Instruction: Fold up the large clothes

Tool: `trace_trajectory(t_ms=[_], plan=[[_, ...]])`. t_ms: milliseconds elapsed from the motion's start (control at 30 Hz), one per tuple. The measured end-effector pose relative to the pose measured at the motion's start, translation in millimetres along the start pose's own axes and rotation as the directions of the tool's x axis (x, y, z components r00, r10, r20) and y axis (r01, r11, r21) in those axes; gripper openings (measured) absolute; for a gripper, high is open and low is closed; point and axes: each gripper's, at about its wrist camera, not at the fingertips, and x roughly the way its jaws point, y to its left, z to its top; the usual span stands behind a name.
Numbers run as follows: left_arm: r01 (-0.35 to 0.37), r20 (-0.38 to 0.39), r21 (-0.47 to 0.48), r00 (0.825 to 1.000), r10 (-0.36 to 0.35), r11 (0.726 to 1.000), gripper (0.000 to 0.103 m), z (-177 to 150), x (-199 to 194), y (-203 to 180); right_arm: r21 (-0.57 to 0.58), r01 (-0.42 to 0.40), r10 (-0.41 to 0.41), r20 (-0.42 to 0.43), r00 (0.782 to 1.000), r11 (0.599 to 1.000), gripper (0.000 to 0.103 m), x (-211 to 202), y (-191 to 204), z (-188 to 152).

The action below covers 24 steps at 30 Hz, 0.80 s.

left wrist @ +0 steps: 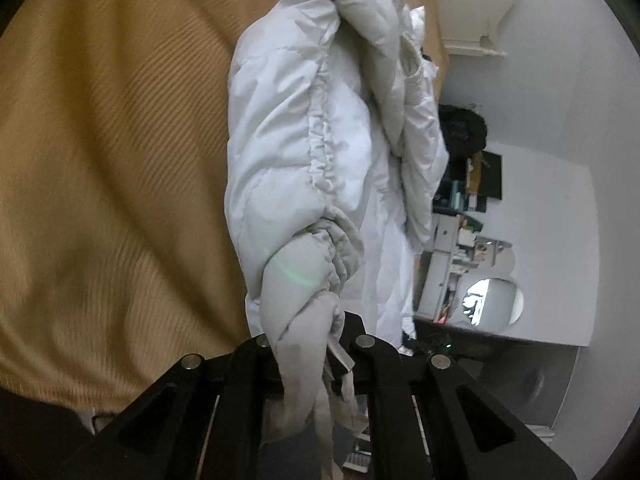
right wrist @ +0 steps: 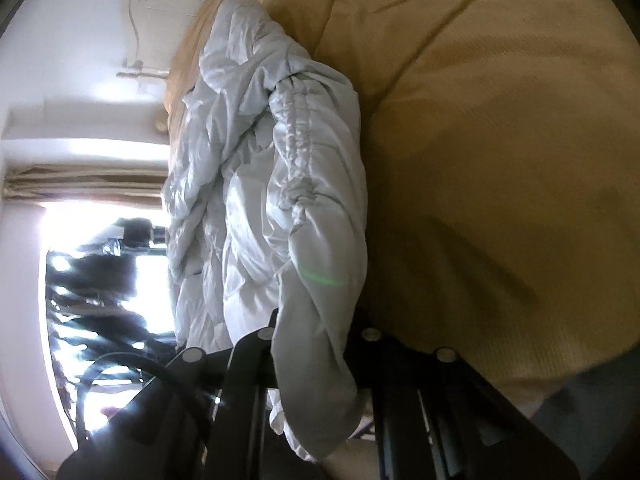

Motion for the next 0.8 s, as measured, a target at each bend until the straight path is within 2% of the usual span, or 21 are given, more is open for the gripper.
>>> trace_trajectory(t_ms=[133,267,400,467,633,700,800], plan=[[0.006,-0.026,-0.018,1.0,-0.007,1.0,0.007,-30,-8,9,0.049,-0.021,0.023,-0.042,0.999,0.999,0.01,-8,-16,-15],[0.01,-0.048,-0.025,0.999,-0.011,1.0,0.007,-62,-28,8,0.06,-0.026,0.031,-0.073,0.997,0.998,0.01,-34,-26,-38],[0.052,-0.015,-0.042,0.999,-0.053,0.998,0.008,-61,-49,-5,0.079,-0.094,0.099,-0.061,0.993,0.992,0.01,-55,-19,-42],[0.089,0.01,-0.051,0.996,-0.089,0.995,0.008,-53,-56,-17,0.071,-0.148,0.151,-0.033,0.988,0.986,0.01,-64,-6,-31],[0.152,0.106,-0.011,0.983,-0.15,0.988,0.009,-4,-72,-73,0.012,-0.232,0.232,0.02,0.973,0.973,0.01,-79,46,24],[0.158,0.146,-0.03,0.977,-0.152,0.987,0.009,25,-72,-92,0.007,-0.258,0.258,0.023,0.966,0.966,0.01,-78,68,51],[0.161,0.167,-0.11,0.976,-0.142,0.981,0.01,76,-60,-114,0.04,-0.27,0.27,0.018,0.963,0.962,0.01,-64,93,99]])
